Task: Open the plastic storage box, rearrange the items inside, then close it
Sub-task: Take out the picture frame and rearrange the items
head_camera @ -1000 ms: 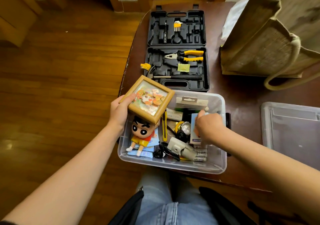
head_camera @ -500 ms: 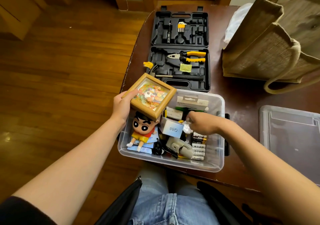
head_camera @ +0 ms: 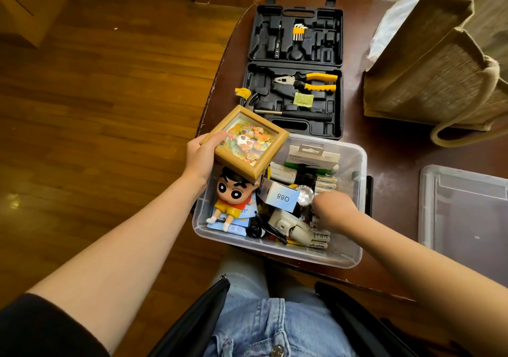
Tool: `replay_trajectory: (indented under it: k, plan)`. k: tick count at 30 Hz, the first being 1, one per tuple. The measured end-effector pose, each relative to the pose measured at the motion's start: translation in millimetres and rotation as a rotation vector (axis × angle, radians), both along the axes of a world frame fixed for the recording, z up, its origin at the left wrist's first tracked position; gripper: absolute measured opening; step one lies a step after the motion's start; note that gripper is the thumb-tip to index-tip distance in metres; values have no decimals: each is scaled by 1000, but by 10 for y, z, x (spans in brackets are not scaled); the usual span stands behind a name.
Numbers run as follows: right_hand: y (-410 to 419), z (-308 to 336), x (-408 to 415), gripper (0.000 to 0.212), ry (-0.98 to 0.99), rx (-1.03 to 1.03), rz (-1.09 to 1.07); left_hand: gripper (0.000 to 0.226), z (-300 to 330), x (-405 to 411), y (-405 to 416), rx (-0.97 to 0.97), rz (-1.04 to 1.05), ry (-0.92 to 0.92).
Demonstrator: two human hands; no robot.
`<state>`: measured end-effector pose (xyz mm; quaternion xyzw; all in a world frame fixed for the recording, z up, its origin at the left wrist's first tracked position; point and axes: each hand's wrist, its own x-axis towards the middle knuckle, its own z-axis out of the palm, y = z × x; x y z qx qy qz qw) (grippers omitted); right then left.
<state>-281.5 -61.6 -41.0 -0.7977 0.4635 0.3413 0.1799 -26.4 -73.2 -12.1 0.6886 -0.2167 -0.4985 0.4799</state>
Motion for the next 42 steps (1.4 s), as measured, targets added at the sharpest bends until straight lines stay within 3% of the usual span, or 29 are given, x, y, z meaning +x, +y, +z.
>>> replay_trajectory:
  k: [3, 6, 15, 19, 22, 27, 29, 31, 35, 38, 40, 42]
  plan:
    - [27, -46, 9, 4, 29, -31, 47, 16, 6, 0, -3, 2, 5, 7]
    - [36, -83, 5, 15, 50, -40, 70, 16, 14, 20, -10, 17, 32, 28]
    - [-29, -84, 17, 20, 69, -51, 39, 6, 37, -1, 10, -5, 14, 12]
    - [-63, -75, 11, 15, 38, 34, -4, 5, 51, -10, 15, -14, 12, 15]
    - [-145, -48, -26, 17, -137, 186, -153, 5, 45, -15, 18, -21, 12, 10]
    - [-157, 69, 11, 25, -638, 198, -733, 6, 46, -21, 25, -35, 20, 1]
    - [-71, 134, 115, 37, -793, 210, -792, 6, 47, -23, 25, -33, 26, -2]
    - [14, 165, 210, 42, -878, 184, -696, 6, 51, -28, 23, -36, 23, 2]
    - [92, 141, 318, 37, -838, 192, -534, 9, 44, -28, 30, -26, 15, -2]
    - [86, 134, 297, 37, -868, 187, -582, 9, 41, -22, 25, -25, 17, -1]
    - [61, 126, 212, 29, -865, 91, -650, 8, 47, -21, 26, -30, 15, 3]
    - [13, 86, 73, 20, -682, -94, -579, 8, 49, -20, 26, -36, 17, 11]
